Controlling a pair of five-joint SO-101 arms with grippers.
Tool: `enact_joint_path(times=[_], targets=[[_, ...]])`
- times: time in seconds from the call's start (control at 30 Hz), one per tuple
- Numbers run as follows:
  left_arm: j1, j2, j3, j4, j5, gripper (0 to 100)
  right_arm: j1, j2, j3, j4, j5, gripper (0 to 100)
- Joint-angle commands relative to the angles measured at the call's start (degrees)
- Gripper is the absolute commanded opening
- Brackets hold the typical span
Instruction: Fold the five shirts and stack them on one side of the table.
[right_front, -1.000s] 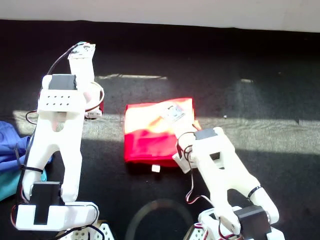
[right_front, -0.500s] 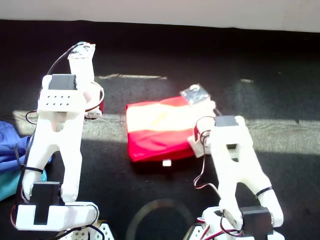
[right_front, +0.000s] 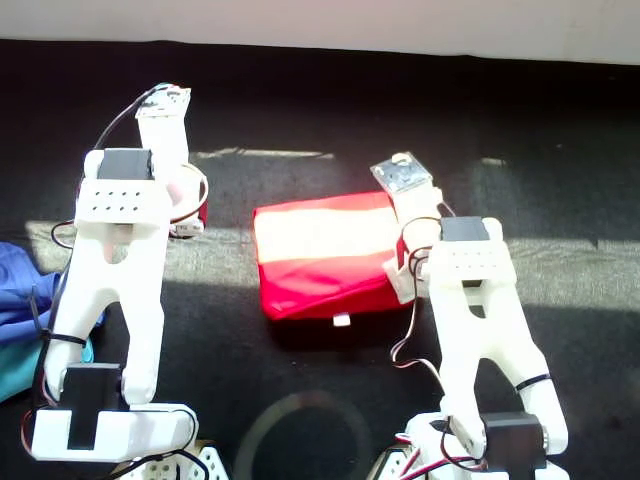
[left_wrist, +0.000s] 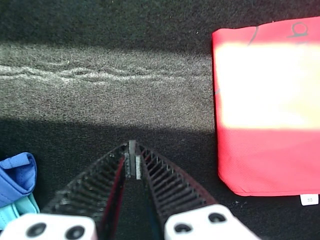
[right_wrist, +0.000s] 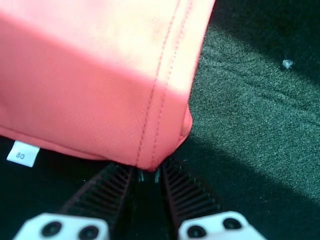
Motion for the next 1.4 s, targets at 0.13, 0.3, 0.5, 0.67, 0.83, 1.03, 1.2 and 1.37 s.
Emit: enact_joint_path(times=[0.13, 0.3, 0.5, 0.67, 0.83, 1.03, 1.2, 1.37], targets=[[-2.59, -2.51, -0.4, -0.53, -0.26, 1, 1.36, -0.13, -2.77, 1.98, 0.26, 1.2], [-4.35, -2.51, -0.4, -0.26, -0.26, 1, 3.21, -0.48, -3.3, 2.07, 0.09, 16.9], [-4.44, -2.59, -0.4, -0.18, -0.26, 1, 4.09, -0.66, -7.34, 2.15, -2.99, 20.3], [-4.44, -2.59, -0.4, -0.35, -0.35, 1, 3.65, -0.31, -16.75, 2.15, -16.18, 20.3], [-4.44, -2.59, -0.4, -0.62, -0.35, 1, -1.89, 0.84, -22.02, 1.63, -19.34, 20.5], [-4.44, -2.59, -0.31, -0.53, -0.35, 1, -6.2, 14.11, -23.34, 2.07, -21.89, 22.2], [-6.02, -2.59, 0.04, -0.44, -0.35, 1, -7.16, 22.55, -29.14, 5.41, -27.78, 37.0], [-8.04, -2.51, 0.04, -0.53, -0.35, 1, -9.45, 26.68, -33.45, 8.57, -28.13, 39.7]])
